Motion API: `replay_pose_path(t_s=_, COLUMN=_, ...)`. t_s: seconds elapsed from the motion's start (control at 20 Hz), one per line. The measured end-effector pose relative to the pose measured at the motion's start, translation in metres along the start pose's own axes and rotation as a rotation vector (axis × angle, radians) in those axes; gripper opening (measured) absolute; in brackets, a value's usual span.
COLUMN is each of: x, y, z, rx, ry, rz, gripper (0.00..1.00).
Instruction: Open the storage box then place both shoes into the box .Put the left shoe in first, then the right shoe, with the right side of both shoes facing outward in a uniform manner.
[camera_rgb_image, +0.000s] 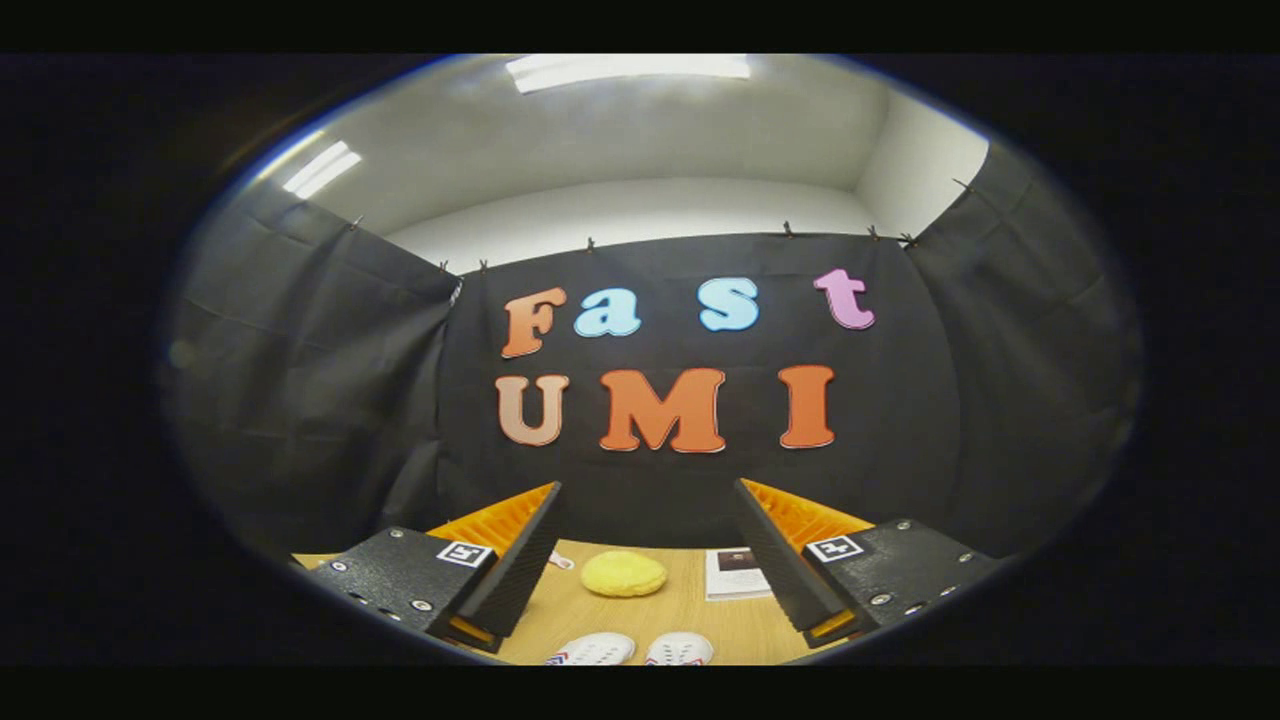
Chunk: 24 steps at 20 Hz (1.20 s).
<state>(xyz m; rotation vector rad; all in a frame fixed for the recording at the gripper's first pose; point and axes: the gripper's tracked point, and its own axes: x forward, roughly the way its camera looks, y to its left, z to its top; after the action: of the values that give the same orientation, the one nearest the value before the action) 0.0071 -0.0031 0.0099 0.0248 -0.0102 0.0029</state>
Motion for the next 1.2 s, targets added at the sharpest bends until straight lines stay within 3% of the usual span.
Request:
replay_pose_path(t_s=0.75, x=-0.008, y=0.033, z=-0.009, rx=0.0, ry=0.017, rz=0.091, gripper=0.98)
replay_pose_path(t_s=1.2, x=-0.009, y=0.07, z=-0.048, rx=0.017, ry=0.088, rz=0.174, gripper=0.98)
